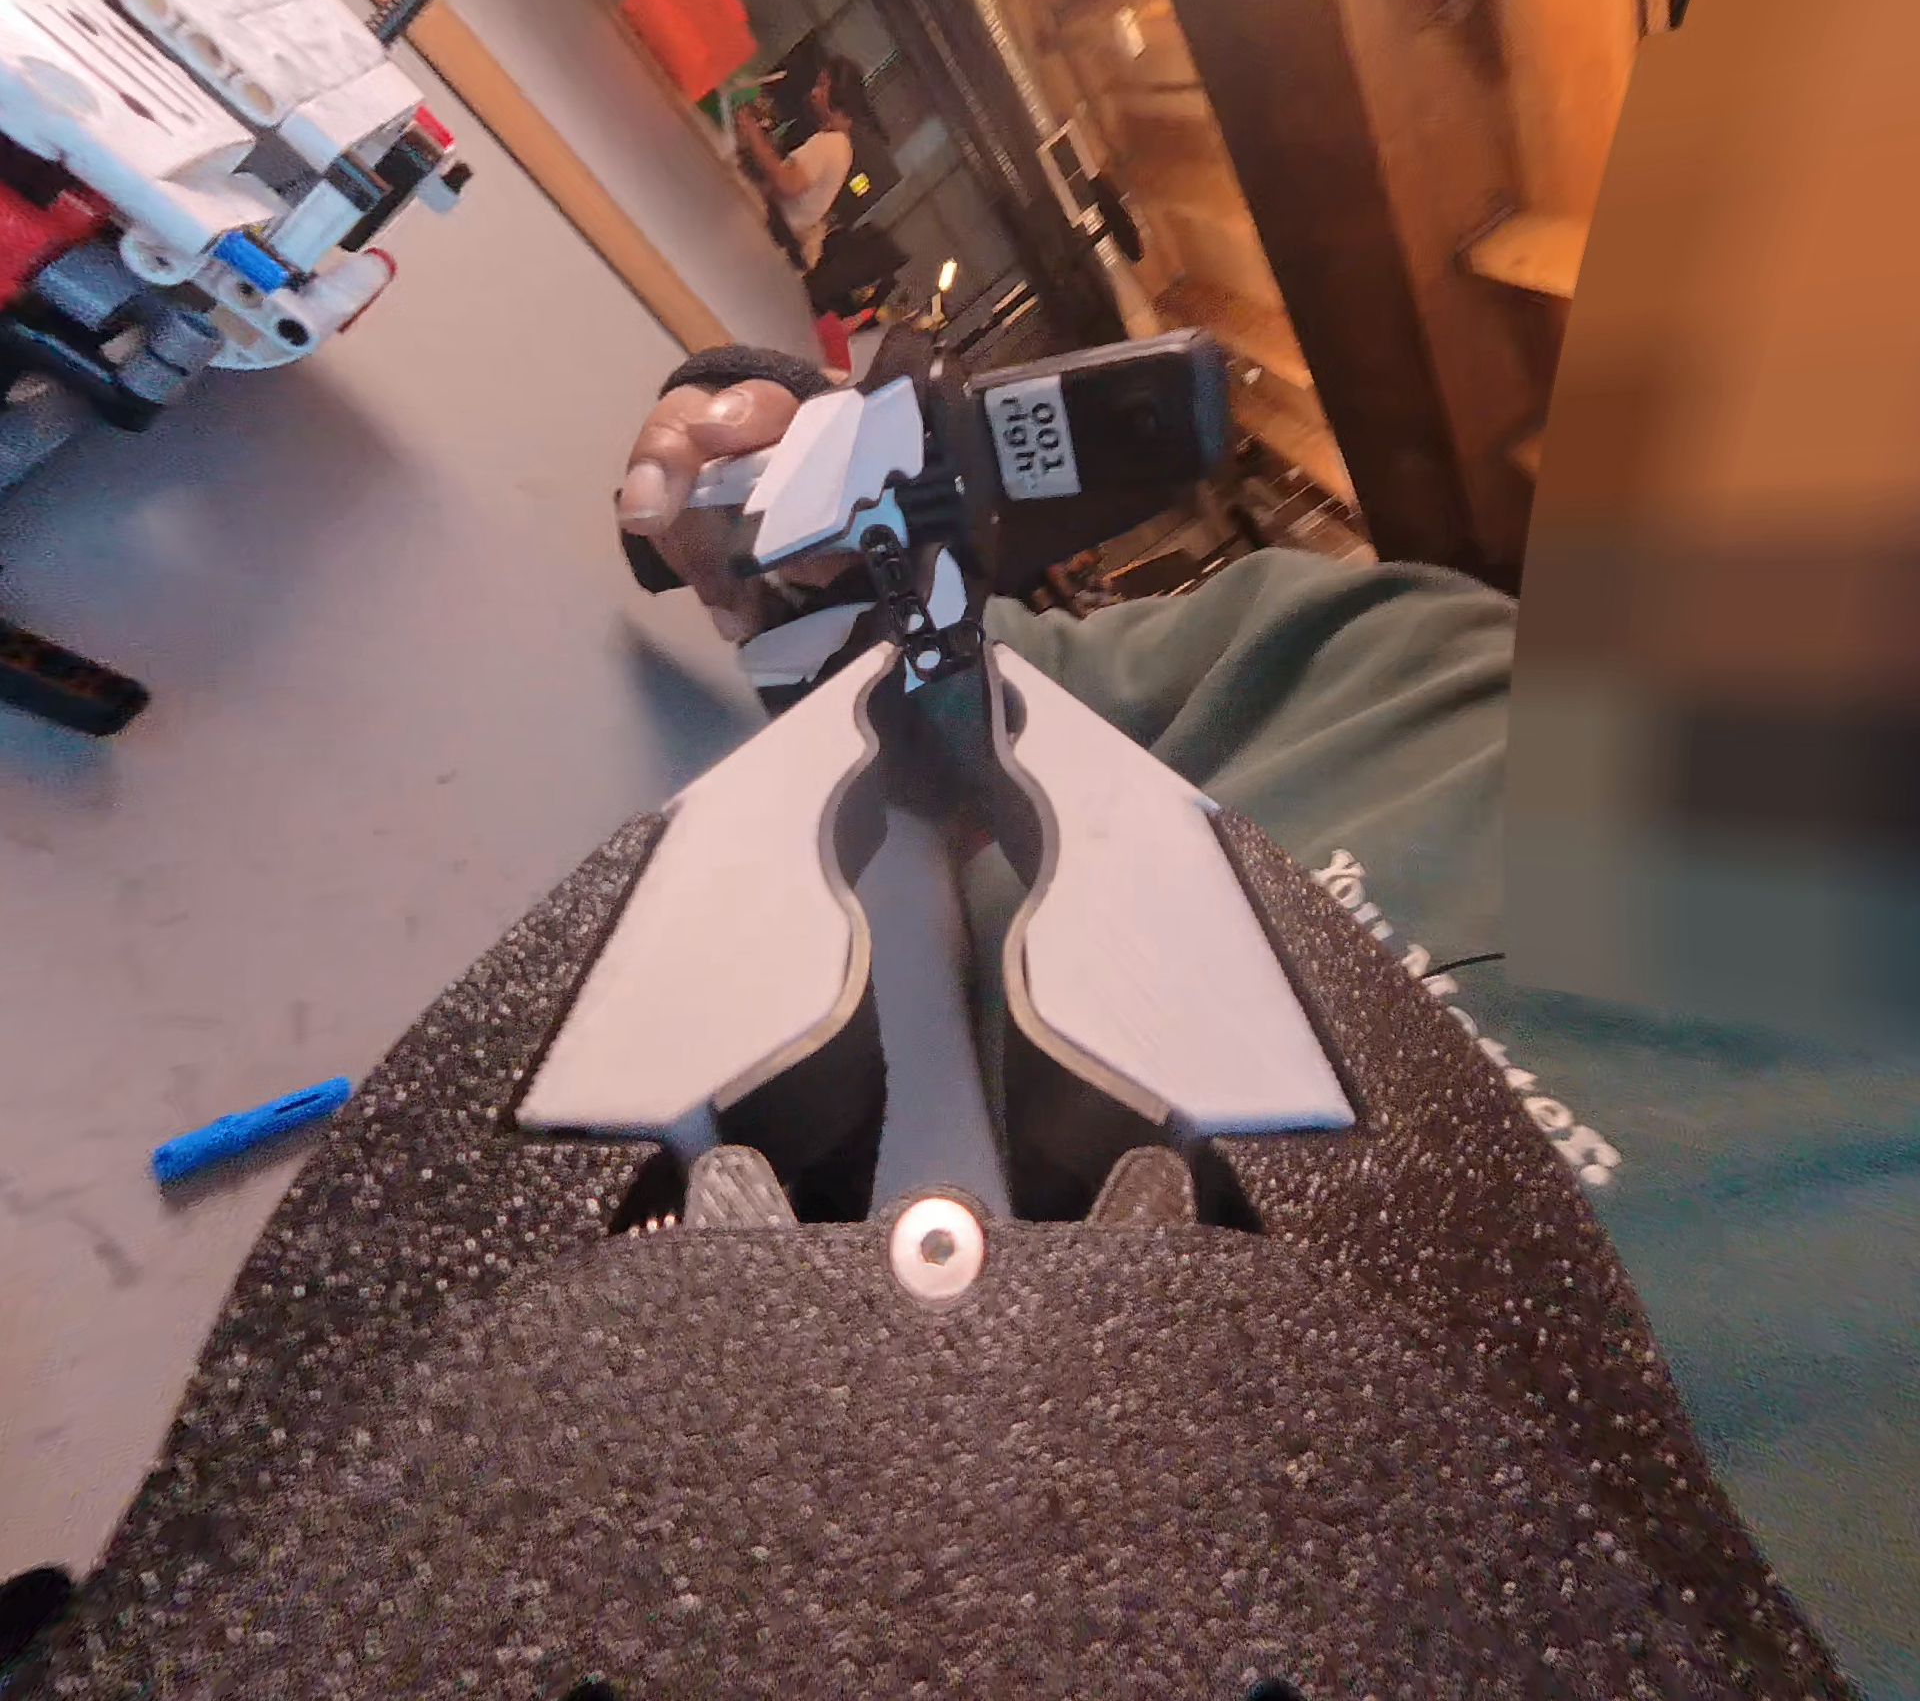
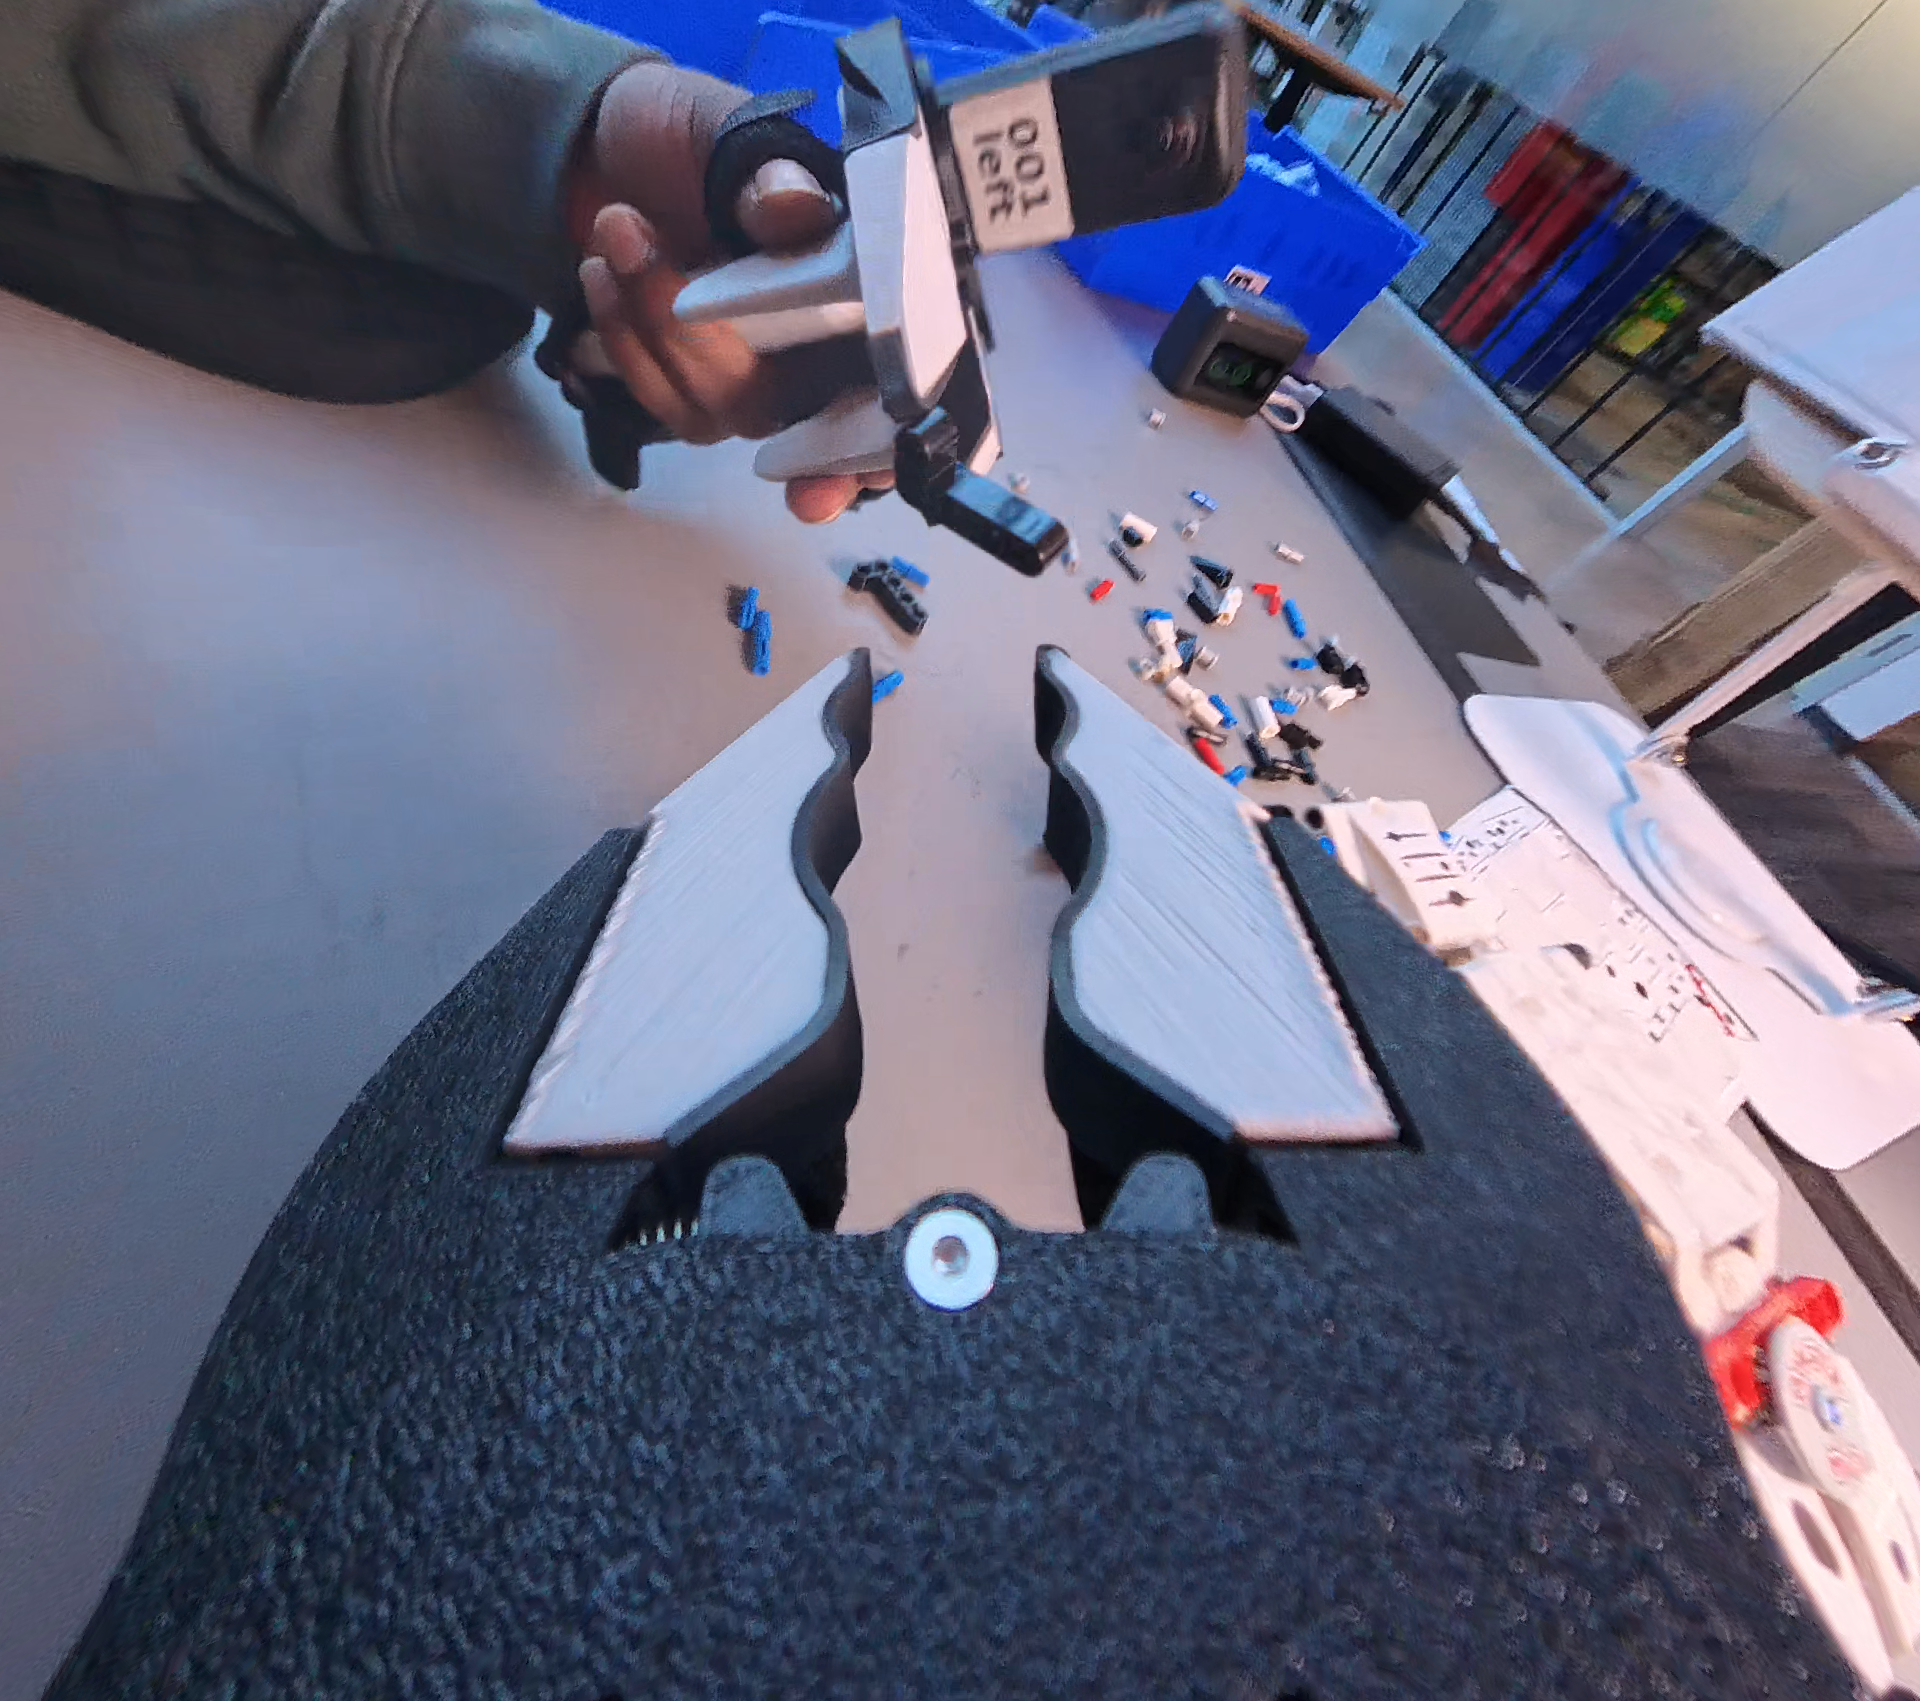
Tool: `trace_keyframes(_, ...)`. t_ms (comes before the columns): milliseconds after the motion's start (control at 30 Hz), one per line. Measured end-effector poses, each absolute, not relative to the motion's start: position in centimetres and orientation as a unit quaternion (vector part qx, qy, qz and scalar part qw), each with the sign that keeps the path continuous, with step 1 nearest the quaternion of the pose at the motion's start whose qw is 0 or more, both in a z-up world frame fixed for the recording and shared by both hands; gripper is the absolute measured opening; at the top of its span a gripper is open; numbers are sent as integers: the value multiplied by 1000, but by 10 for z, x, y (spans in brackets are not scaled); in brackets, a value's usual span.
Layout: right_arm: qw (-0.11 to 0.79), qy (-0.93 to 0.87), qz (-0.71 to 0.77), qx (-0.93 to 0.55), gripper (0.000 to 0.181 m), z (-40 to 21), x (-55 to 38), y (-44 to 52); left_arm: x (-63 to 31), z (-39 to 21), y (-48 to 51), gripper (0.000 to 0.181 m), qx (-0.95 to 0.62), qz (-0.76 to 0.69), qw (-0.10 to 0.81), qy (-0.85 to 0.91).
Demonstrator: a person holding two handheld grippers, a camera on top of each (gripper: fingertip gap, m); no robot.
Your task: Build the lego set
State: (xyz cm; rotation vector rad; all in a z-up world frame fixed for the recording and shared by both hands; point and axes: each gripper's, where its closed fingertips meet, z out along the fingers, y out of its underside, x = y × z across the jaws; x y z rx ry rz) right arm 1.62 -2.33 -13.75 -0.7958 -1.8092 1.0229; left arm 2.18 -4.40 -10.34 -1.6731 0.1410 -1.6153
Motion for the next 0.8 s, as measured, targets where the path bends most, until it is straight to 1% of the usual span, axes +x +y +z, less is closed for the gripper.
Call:
trace_keyframes(133,480,-699,424,-319,35,-119,14,-21,17,-88,-43,14,-597,-707,379,11)
trace_keyframes(300,508,-691,424,-291,34,-103,18,-25,25,-90,-47,14,-585,-735,342,10)
trace_keyframes(467,528,-717,387,-241,26,-103,24,-35,33,-100,-46,14,-600,-735,316,2)
trace_keyframes(533,542,-734,344,-219,17,-109,24,-36,33,-103,-45,14,-605,-732,314,-3)
trace_keyframes(567,549,-739,328,-211,15,-111,23,-35,32,-104,-44,14,-606,-731,314,-6)
trace_keyframes(600,550,-743,319,-209,11,-112,24,-35,31,-104,-44,8,-604,-733,314,-10)
trace_keyframes(667,527,-751,327,-225,10,-115,25,-34,29,-106,-41,6,-612,-722,324,-11)
trace_keyframes(700,505,-755,342,-242,9,-117,26,-34,28,-108,-39,10,-623,-705,339,-6)
trace_keyframes(733,477,-756,359,-267,9,-121,27,-33,27,-110,-37,16,-638,-684,353,3)
trace_keyframes(800,396,-770,386,-319,9,-139,29,-33,23,-115,-35,20,-675,-630,382,26)
